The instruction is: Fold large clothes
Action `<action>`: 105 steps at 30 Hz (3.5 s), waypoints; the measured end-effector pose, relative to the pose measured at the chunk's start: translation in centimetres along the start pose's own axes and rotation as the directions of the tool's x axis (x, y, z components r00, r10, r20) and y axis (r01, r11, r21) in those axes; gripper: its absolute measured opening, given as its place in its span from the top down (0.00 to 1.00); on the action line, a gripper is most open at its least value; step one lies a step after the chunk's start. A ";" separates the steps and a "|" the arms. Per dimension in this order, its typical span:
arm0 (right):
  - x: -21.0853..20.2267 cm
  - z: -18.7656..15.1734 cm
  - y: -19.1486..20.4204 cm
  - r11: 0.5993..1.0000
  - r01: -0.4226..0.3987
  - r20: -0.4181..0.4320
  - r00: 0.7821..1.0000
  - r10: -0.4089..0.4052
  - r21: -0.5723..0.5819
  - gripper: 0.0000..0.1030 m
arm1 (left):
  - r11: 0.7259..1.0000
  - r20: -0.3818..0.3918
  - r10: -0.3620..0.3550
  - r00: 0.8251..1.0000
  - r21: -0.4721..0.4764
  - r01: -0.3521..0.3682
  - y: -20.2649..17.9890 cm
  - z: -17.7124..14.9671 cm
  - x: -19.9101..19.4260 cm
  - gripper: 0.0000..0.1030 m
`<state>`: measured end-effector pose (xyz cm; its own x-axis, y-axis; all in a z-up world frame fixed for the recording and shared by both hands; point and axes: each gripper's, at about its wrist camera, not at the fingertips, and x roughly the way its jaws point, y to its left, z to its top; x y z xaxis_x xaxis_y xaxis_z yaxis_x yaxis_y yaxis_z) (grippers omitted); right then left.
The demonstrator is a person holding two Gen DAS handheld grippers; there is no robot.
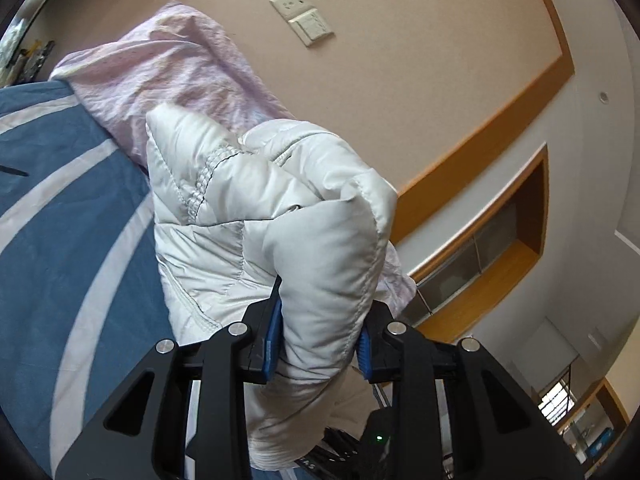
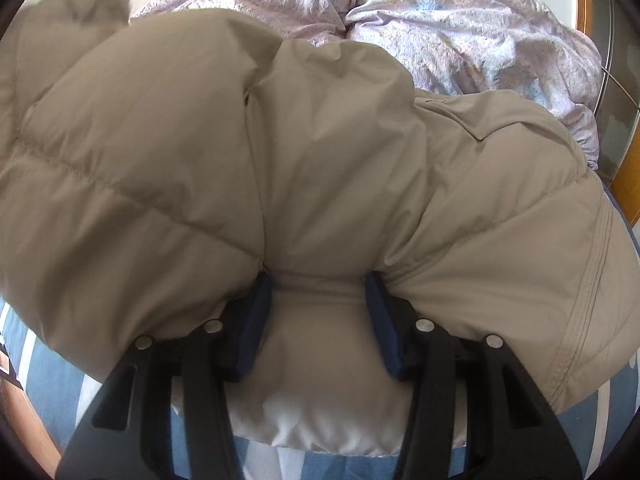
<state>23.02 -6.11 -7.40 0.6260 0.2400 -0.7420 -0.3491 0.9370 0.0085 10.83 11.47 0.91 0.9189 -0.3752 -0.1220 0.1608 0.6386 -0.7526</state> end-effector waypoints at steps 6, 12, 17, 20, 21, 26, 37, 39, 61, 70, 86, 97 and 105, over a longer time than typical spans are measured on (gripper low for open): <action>0.2 0.1 0.0 1.000 0.010 -0.001 1.000 -0.010 0.002 0.51 | 0.993 -0.137 -0.079 0.987 0.077 0.090 -4.6 -3.9 5.1 0.71; 0.1 0.2 -0.9 0.999 -0.027 0.011 1.000 0.027 0.019 0.51 | 0.989 -0.211 -0.102 0.972 0.086 0.123 -6.7 -6.7 8.6 0.71; -0.2 0.1 -2.1 0.995 -0.077 0.029 0.997 0.075 0.059 0.52 | 0.988 -0.235 -0.108 0.966 0.080 0.130 -6.8 -7.3 10.0 0.71; -0.2 0.2 -2.3 0.994 -0.083 0.030 0.996 0.080 0.076 0.53 | 0.988 -0.254 -0.118 0.960 0.068 0.139 -7.0 -7.7 10.8 0.71; -0.2 0.2 -2.4 0.993 -0.087 0.034 0.996 0.084 0.084 0.53 | 0.987 -0.264 -0.123 0.957 0.067 0.146 -7.3 -8.0 11.2 0.71; -0.9 -0.4 -3.5 0.986 -0.118 0.066 0.992 0.111 0.115 0.58 | 0.979 -0.324 -0.139 0.936 0.098 0.180 -9.0 -9.7 13.1 0.71; -6.5 -3.0 -11.4 0.965 -0.109 0.214 0.975 0.057 0.238 0.47 | 0.974 -0.416 -0.103 0.904 0.144 0.177 -9.9 -12.6 17.0 0.72; -7.4 -3.5 -14.1 0.956 -0.067 0.224 0.975 0.001 0.286 0.46 | 0.973 -0.423 -0.096 0.901 0.150 0.174 -10.0 -12.8 17.2 0.72; -5.8 -9.8 -33.1 0.771 0.391 -0.110 0.913 -0.392 0.502 0.37 | 0.961 -0.528 -0.041 0.848 0.212 0.178 -10.2 -14.4 18.4 0.72; -5.0 -10.0 -35.6 0.782 0.413 -0.143 0.908 -0.394 0.467 0.37 | 0.946 -0.580 0.014 0.814 0.272 0.178 -9.4 -14.9 19.6 0.72; -4.2 -9.8 -35.6 0.789 0.414 -0.144 0.908 -0.393 0.454 0.36 | 0.908 -0.628 0.103 0.771 0.375 0.185 -9.2 -15.0 20.7 0.72; -4.2 -9.9 -35.8 0.786 0.413 -0.145 0.908 -0.393 0.460 0.33 | 0.875 -0.657 0.154 0.738 0.438 0.207 -9.4 -15.3 20.7 0.72; -4.2 -10.0 -35.9 0.784 0.413 -0.146 0.908 -0.392 0.463 0.31 | 0.855 -0.690 0.194 0.698 0.468 0.225 -9.3 -16.3 21.9 0.72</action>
<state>25.93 -43.28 -11.29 0.6033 -0.1866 -0.7754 0.3074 0.9515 0.0102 23.57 -13.64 -5.32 0.4239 -0.6015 -0.6772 0.5128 0.7757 -0.3679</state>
